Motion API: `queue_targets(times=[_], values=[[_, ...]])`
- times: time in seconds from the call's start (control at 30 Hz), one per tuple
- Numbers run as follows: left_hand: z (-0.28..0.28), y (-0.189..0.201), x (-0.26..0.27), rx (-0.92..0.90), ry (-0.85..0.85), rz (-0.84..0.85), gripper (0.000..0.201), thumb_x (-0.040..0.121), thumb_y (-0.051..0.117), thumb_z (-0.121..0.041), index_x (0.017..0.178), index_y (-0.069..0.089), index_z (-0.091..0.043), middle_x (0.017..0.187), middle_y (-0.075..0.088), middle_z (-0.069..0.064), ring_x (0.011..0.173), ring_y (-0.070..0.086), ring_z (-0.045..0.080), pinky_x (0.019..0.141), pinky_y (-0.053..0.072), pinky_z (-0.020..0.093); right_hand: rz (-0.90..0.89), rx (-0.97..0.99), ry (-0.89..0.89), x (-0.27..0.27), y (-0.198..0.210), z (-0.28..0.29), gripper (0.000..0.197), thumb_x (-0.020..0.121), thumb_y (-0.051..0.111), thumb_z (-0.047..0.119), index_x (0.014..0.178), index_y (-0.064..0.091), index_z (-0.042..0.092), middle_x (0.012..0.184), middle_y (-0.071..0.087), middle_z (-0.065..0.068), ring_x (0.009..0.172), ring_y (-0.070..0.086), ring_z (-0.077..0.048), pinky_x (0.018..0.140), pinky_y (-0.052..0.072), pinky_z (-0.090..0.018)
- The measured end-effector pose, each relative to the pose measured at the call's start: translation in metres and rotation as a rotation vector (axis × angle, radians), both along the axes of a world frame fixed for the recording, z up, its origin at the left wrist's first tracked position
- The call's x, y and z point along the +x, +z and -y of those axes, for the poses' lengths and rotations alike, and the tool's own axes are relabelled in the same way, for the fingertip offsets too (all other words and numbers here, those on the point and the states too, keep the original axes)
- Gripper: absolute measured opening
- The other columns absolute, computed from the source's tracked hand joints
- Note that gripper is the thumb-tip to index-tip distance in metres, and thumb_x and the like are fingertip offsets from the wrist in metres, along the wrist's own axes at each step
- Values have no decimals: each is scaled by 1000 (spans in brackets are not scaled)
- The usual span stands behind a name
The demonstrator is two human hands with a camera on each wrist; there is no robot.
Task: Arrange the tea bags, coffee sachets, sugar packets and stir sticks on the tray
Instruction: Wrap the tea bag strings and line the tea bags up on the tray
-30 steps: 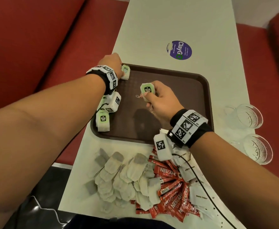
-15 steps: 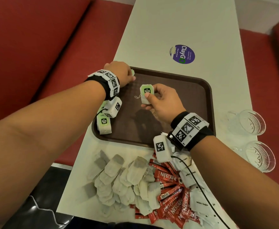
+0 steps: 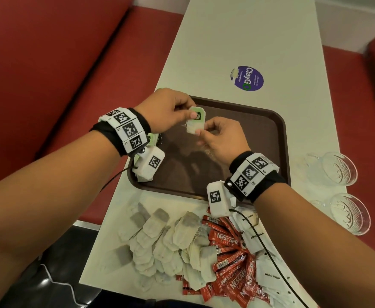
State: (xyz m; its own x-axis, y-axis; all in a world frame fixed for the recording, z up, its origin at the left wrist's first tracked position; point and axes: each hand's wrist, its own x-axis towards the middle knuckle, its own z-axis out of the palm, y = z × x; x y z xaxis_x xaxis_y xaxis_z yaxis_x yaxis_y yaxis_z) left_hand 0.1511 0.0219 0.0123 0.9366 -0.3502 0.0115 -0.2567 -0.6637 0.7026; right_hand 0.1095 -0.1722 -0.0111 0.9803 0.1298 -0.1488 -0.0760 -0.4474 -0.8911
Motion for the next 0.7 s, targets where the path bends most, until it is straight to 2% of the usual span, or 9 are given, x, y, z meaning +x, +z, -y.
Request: queue_targets(times=[0.1,0.17,0.27,0.33,0.43,0.5,0.6,0.7], values=[[-12,-3,16,123,90,63,14,94,66,-32,100,71,-19,82,68,-3,74,58,14,70,46,28,-27,-53,50,-7,-6,3,6,89,73,22,88,67,19,83,72,-3,65,73,-14,65,60,-35],[-23,-8,31,271,150,92,18,96,64,-31,105,71,-18,88,67,-2,81,58,16,74,44,28,-59,-85,135,-14,-9,8,12,87,75,24,95,67,20,85,71,1,65,72,-15,67,60,-34],[-37,-19,52,450,175,11,19,97,61,-28,111,70,-17,96,69,1,88,58,19,77,44,29,-52,-296,352,-27,-6,17,19,85,77,32,98,67,23,79,68,5,68,63,-7,68,50,-21],[-37,-27,61,516,154,-44,20,97,61,-27,111,71,-18,96,69,3,88,59,21,75,42,29,-57,-393,485,-38,-5,21,22,83,78,36,98,67,23,71,66,4,66,60,-7,67,45,-19],[-31,-36,72,539,160,-54,22,95,64,-27,113,73,-17,104,71,6,97,62,26,80,46,30,-75,-469,627,-53,-4,24,27,79,80,42,97,68,26,61,57,8,57,55,-5,66,49,-23],[-26,-40,79,544,202,-64,22,93,67,-28,112,73,-18,108,71,5,102,63,27,85,49,33,-97,-543,719,-62,-1,24,31,79,79,45,102,69,28,60,52,11,55,49,-1,67,52,-27],[-22,-43,87,541,282,-87,19,88,73,-30,106,72,-24,111,69,0,103,63,25,87,51,35,-102,-653,848,-76,0,20,38,79,76,50,112,68,33,67,50,16,60,47,2,73,54,-30],[-14,-43,90,588,331,-53,24,85,72,-35,104,68,-22,110,67,3,102,63,29,83,52,37,-110,-719,935,-87,-7,15,48,76,77,55,118,65,36,77,55,16,69,51,-5,77,54,-31]])
